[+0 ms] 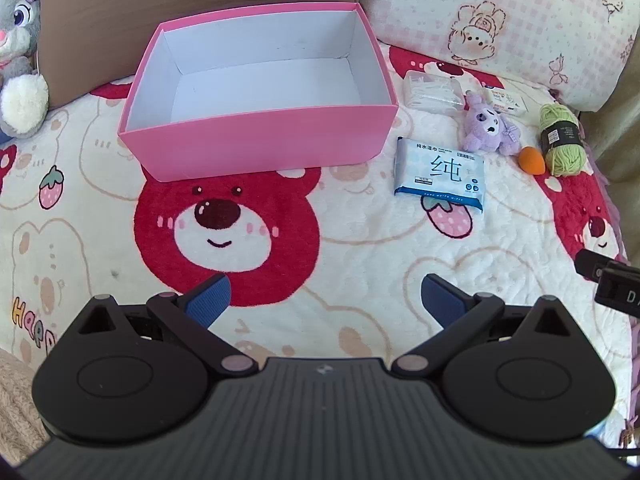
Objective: Organize objects
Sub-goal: 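Move the left tool toward the blue wet-wipes pack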
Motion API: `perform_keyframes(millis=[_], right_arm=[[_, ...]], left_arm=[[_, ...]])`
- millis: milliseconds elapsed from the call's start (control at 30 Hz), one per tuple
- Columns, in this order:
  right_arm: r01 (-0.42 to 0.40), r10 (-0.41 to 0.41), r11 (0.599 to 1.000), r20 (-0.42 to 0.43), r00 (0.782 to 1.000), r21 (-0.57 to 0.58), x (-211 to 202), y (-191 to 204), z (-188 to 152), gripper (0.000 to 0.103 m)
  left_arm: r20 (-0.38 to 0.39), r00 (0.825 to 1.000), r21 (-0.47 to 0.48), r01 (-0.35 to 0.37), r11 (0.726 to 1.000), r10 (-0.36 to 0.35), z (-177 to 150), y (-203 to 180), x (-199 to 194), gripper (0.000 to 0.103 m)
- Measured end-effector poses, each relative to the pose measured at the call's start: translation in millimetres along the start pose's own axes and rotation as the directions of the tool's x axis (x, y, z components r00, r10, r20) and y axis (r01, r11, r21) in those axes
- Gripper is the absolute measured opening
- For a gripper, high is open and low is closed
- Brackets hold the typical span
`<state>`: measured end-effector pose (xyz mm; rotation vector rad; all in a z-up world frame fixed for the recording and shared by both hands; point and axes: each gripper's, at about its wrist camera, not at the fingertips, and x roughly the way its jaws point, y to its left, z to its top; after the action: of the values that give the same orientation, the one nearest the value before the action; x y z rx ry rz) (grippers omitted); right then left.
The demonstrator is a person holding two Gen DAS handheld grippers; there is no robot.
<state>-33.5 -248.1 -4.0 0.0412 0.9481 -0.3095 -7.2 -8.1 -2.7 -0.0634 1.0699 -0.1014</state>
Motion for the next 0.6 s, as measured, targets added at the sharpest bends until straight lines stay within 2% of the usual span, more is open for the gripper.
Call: perform_keyframes(millis=[167,467,600], right_arm=[[-0.005,0.005,1.000,0.014,1.000,-0.009,-0.5,2.2,-0.2,0.103],[-0.016,0.016,1.000,0.022,1.000,0.015,3.0,1.5,-2.4,0.101],[0.010,-0.011,1.000,0.013,1.000,0.014,8.0,3.4,-4.0,0.098]], left_arm=[[-0.006,0.999,-0.052,0.033,0.998,-0.034,-1.6,4.5,2.0,0.103],[0.026,1.000,-0.071,-0.003,0.997,0.004,-1.4,8.7,1.0,0.103],[0.036,0.999,-0.067,-0.011,0.998,0.013,-2.4,8.1,1.4,0.103]])
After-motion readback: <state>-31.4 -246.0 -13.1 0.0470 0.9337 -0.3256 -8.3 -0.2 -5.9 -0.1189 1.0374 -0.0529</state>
